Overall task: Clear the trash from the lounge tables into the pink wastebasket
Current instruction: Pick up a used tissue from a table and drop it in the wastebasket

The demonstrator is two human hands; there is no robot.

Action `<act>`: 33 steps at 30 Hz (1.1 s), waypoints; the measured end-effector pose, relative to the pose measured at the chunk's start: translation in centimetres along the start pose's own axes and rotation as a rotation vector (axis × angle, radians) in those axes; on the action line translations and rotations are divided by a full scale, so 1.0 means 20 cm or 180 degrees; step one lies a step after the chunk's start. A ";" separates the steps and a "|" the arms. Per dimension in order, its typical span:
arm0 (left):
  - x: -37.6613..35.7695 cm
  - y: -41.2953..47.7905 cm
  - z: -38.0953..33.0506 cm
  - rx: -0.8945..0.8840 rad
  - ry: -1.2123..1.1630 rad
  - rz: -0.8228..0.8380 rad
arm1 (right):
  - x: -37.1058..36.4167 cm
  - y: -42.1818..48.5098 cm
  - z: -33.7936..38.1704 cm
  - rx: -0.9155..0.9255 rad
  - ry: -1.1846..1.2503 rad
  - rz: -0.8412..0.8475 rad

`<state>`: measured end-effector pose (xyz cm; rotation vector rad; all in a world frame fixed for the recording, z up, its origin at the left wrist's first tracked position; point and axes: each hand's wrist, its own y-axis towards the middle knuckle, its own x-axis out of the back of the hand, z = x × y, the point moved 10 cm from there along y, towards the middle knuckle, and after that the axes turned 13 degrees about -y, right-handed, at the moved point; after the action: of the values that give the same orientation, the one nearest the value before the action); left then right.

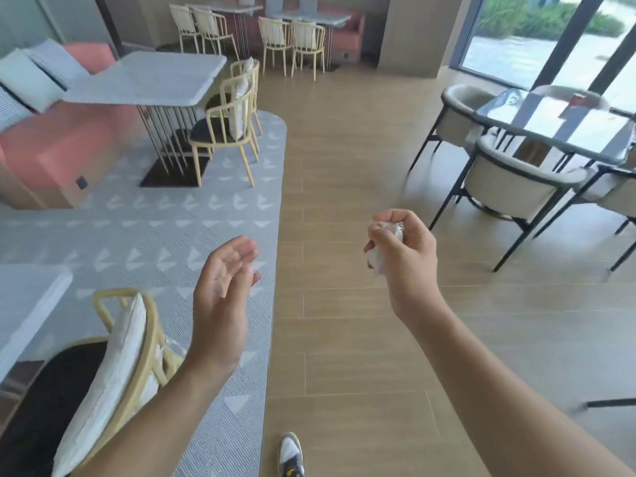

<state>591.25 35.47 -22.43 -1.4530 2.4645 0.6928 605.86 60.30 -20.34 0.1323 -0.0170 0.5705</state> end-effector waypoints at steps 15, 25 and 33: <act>-0.21 1.85 0.68 0.0036 0.0098 0.0147 | -0.64 1.76 -0.31 -0.0016 -0.0090 -0.0010; -0.54 3.23 1.16 -0.0107 0.0274 0.0166 | -1.03 3.34 -0.31 -0.0032 0.0055 0.0197; -0.69 4.19 1.56 -0.0109 0.0120 0.0113 | -1.32 4.31 -0.42 -0.0014 -0.0086 0.0344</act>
<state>523.53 95.49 -19.55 -1.4507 2.5247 0.7246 536.91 118.97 -19.67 0.1354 -0.0519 0.6765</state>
